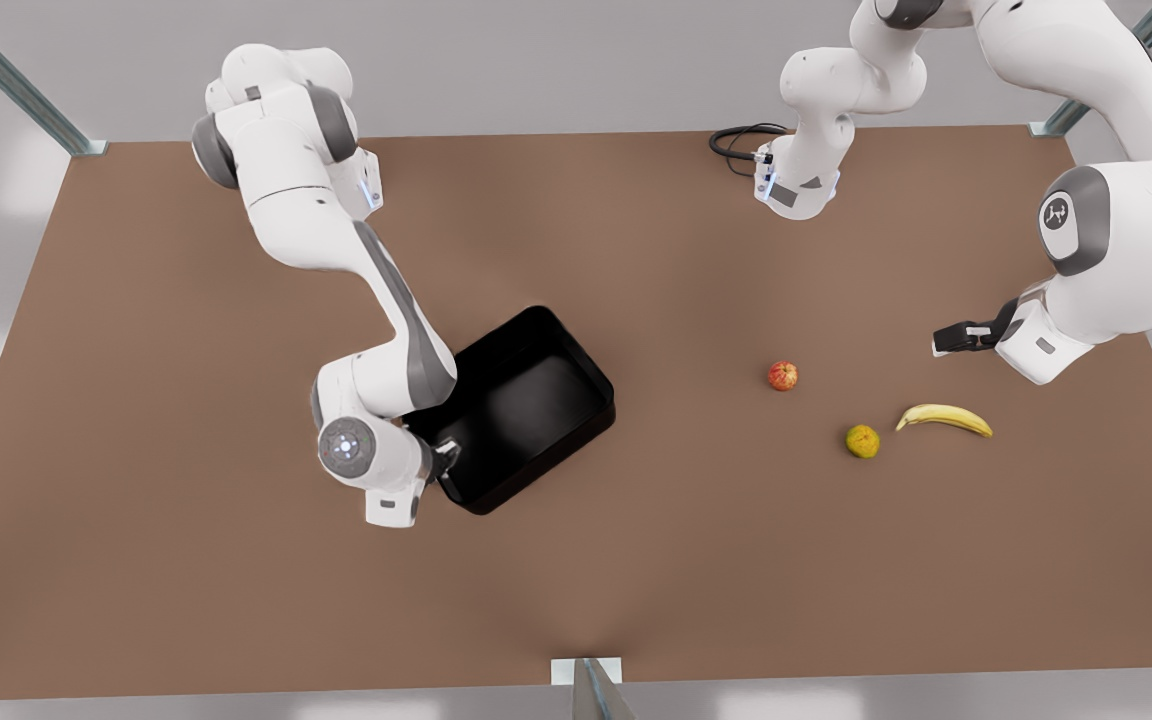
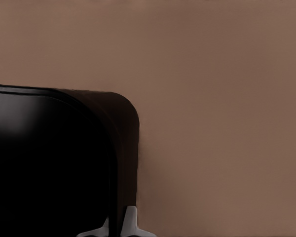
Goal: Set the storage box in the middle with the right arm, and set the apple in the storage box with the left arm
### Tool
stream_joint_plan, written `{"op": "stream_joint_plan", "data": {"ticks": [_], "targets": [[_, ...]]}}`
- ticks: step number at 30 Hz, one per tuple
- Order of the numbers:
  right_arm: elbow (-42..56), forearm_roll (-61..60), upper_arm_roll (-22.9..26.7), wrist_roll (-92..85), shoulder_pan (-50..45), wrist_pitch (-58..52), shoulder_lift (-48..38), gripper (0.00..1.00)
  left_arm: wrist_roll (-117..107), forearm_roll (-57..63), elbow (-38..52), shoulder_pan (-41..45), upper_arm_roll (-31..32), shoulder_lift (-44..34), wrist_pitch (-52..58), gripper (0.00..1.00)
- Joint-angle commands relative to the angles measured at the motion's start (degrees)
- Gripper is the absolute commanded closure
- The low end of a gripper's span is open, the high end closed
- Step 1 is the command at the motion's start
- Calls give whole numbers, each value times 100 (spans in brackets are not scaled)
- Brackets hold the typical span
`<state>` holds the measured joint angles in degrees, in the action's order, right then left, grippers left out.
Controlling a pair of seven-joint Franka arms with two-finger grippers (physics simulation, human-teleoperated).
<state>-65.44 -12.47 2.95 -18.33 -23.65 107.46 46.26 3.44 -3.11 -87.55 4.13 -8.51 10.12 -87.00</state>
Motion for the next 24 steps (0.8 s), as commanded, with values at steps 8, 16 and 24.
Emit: {"op": "stream_joint_plan", "data": {"ticks": [8, 16, 24], "targets": [[479, -10, -251, 5375, -167, 443, 692, 39, -458, -14, 19, 0, 24, -28, 473, 0], [541, 16, -14, 5401, -96, -717, -213, 0, -1064, -23, -2389, 1204, 77, -54, -2197, 0], [883, -1, 3845, 172, 528, -3019, -854, 0, -950, -94, -3522, 1353, 112, 508, -4202, 0]]}}
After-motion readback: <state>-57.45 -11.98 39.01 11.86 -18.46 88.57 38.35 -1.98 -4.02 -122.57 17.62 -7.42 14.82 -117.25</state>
